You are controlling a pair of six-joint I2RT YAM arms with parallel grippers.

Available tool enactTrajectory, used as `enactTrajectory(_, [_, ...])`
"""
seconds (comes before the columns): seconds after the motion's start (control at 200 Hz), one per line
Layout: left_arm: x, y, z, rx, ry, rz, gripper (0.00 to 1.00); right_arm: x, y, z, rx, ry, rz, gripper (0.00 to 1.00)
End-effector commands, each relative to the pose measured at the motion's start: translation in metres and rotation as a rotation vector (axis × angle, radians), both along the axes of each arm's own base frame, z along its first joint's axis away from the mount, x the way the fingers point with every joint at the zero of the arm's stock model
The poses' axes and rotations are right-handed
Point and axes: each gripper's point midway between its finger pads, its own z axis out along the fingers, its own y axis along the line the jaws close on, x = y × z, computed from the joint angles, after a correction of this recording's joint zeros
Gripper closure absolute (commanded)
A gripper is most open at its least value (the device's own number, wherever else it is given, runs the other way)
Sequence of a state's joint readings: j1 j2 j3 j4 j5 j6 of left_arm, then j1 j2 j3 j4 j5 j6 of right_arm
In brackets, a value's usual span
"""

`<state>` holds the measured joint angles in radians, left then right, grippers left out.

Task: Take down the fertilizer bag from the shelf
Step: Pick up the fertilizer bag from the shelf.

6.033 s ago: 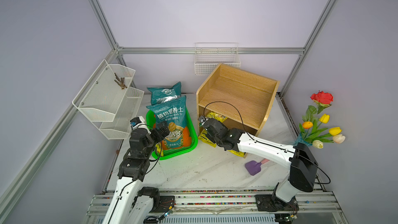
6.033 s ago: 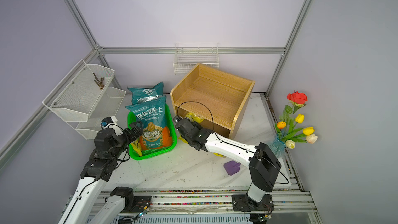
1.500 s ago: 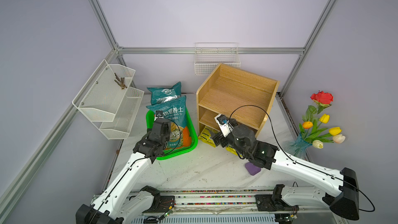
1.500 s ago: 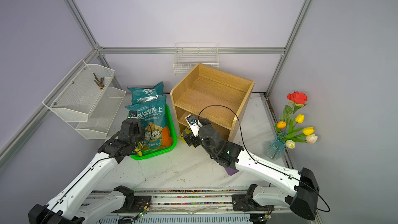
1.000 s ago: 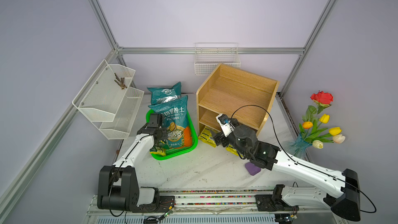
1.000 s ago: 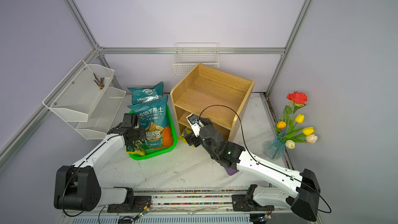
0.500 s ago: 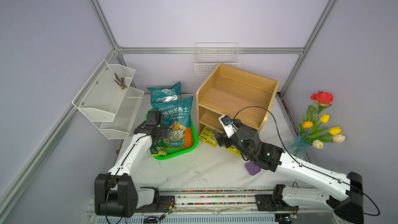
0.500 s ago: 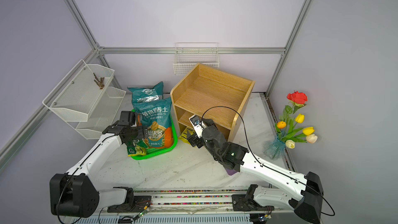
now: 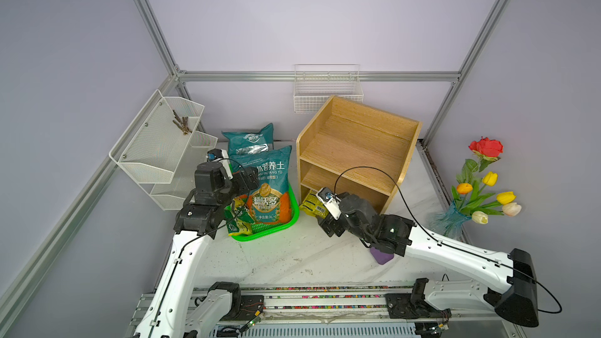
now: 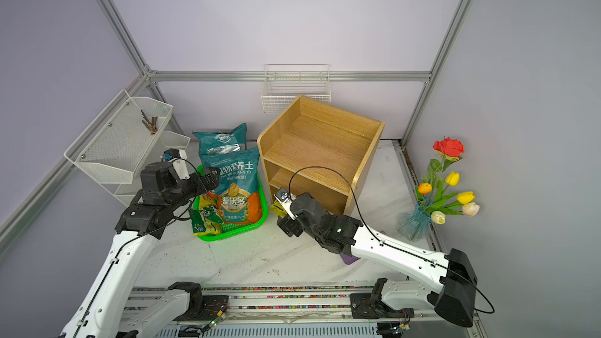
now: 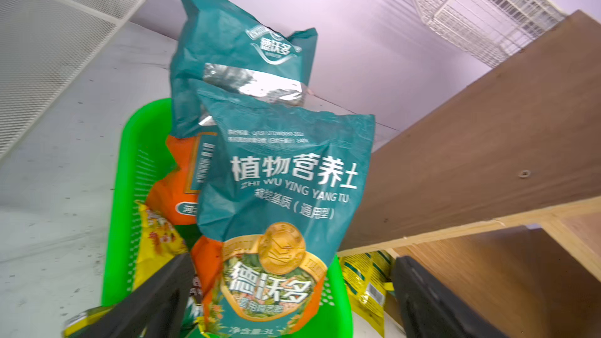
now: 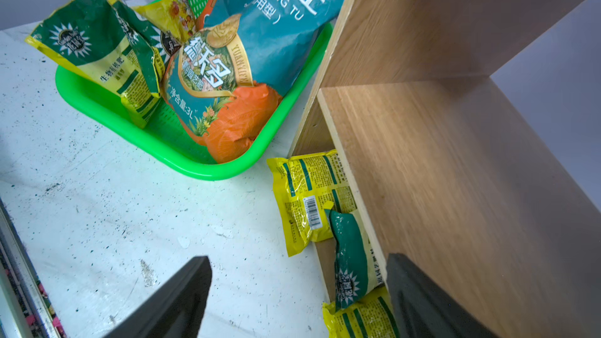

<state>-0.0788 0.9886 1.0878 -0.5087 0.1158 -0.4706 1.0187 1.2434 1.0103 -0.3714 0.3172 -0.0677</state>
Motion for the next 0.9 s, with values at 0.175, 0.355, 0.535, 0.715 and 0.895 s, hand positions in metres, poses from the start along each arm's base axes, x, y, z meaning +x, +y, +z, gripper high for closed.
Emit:
enactTrajectory(0.175, [-0.012,-0.011,-0.003,-0.126,0.011,-0.024,0.00,0.002,-0.004,-0.066,-0.177,0.062,-0.040,0.12])
enactTrajectory(0.355, [-0.022,-0.009,-0.022,-0.146,0.041,-0.005,0.00,0.027,-0.009,-0.087,-0.298,0.000,-0.155,0.24])
enactTrajectory(0.535, [-0.024,-0.012,-0.026,-0.161,0.041,-0.015,0.00,0.054,-0.007,-0.104,-0.432,-0.103,-0.231,0.28])
enactTrajectory(0.715, [-0.025,-0.011,-0.025,-0.138,0.025,-0.024,0.00,0.073,-0.014,-0.106,-0.559,-0.183,-0.328,0.30])
enactTrajectory(0.895, [-0.020,-0.016,-0.032,-0.160,0.045,-0.044,0.00,0.077,-0.023,-0.121,-0.602,-0.202,-0.385,0.30])
